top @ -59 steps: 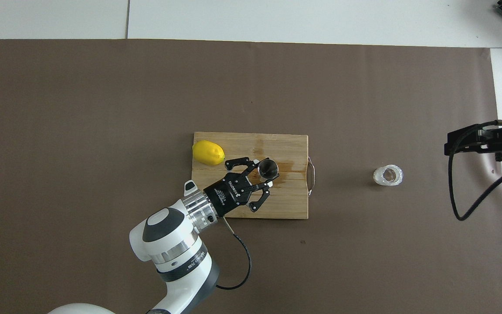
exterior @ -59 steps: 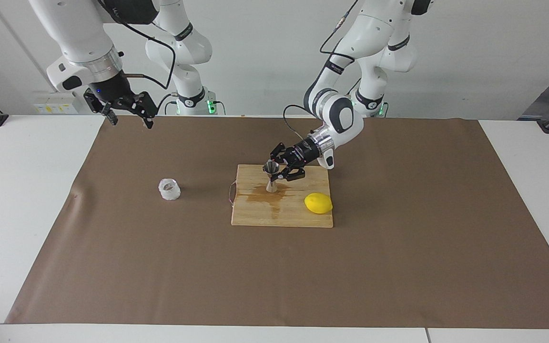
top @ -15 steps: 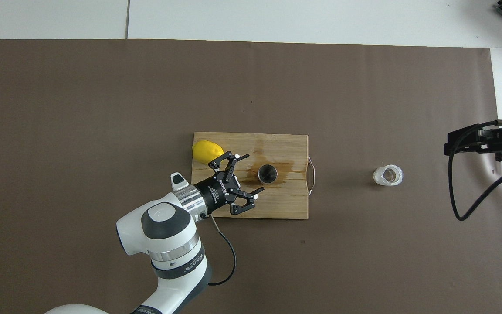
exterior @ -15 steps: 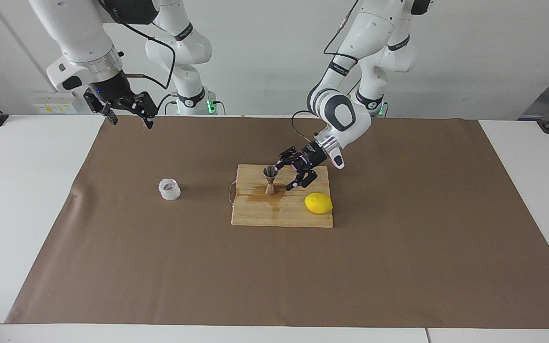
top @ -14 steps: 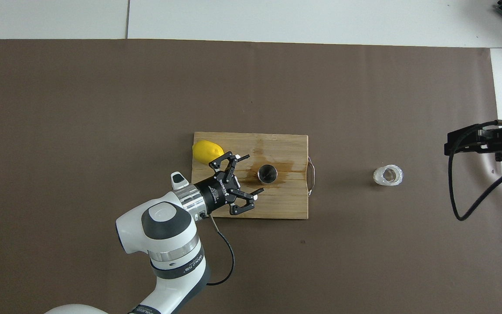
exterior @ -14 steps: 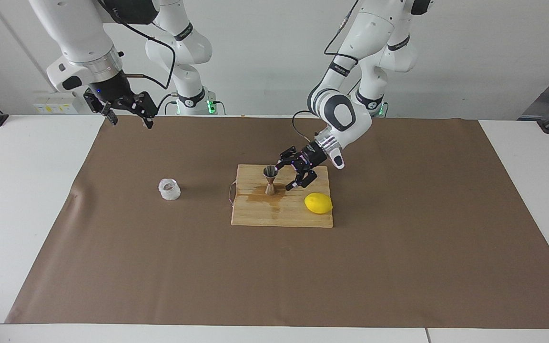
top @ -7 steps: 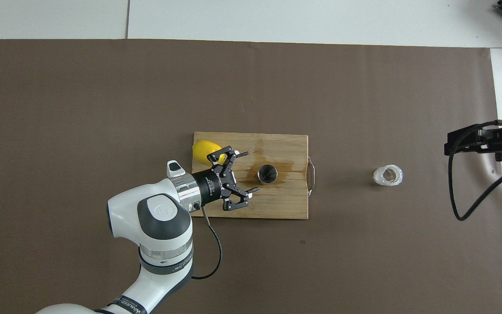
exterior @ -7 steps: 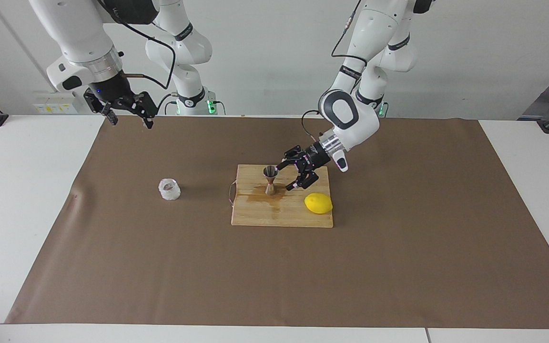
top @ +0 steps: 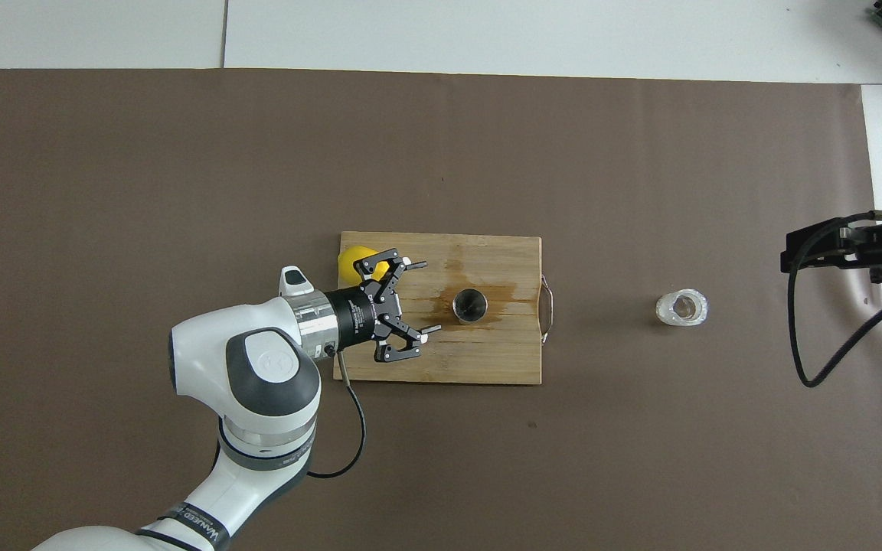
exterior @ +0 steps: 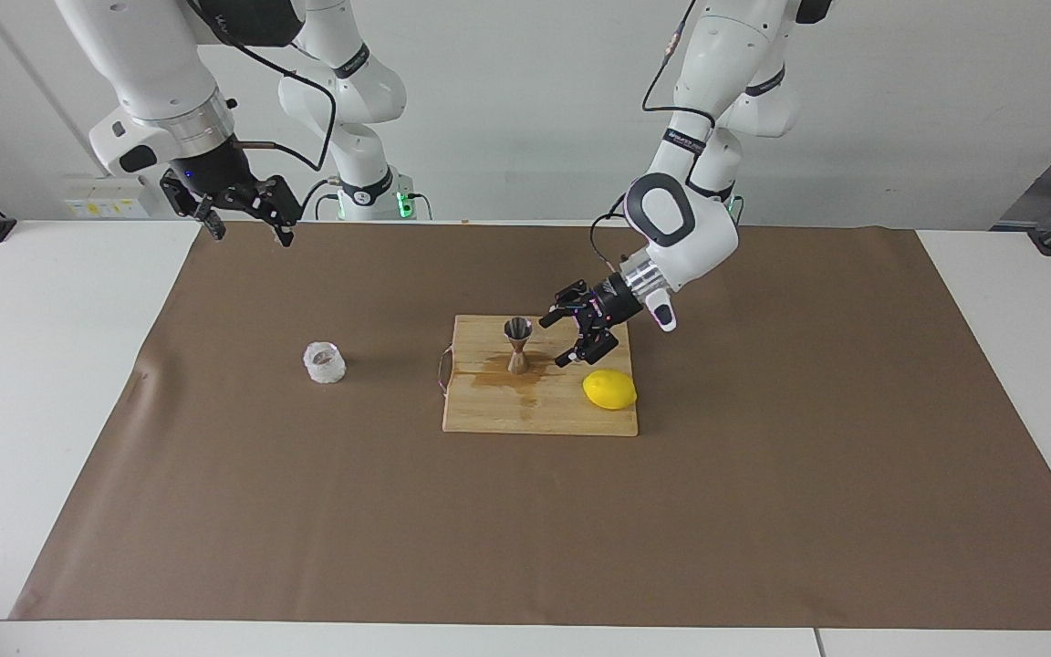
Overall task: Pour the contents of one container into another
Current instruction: 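Withdraw the open left gripper away from the cup toward its side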
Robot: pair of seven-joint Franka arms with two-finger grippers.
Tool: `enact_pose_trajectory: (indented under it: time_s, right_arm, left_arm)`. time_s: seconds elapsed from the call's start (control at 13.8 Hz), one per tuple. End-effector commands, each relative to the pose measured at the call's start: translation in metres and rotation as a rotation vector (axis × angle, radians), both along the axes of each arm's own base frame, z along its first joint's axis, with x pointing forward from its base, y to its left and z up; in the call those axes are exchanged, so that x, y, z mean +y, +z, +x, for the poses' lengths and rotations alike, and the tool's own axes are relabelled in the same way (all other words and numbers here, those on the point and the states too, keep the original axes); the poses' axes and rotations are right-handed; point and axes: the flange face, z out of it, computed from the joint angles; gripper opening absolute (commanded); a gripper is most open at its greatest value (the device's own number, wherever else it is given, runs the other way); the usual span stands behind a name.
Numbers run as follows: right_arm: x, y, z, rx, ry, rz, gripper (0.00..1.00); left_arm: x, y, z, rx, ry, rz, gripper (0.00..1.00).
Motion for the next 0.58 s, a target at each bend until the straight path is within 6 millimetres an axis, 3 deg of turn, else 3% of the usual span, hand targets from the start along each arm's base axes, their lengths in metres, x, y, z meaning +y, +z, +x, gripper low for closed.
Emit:
enact_pose_trajectory:
  time_s: [0.0, 0.51]
  right_arm:
    - [-0.003, 0.0, 0.0, -0.002, 0.007, 0.001, 1.0]
    - [-0.003, 0.0, 0.0, -0.002, 0.007, 0.001, 1.0]
  left_arm:
    - [0.022, 0.026, 0.022, 0.059, -0.084, 0.024, 1.0]
    - [0.093, 0.094, 0.077, 0.115, -0.299, 0.188, 1.0]
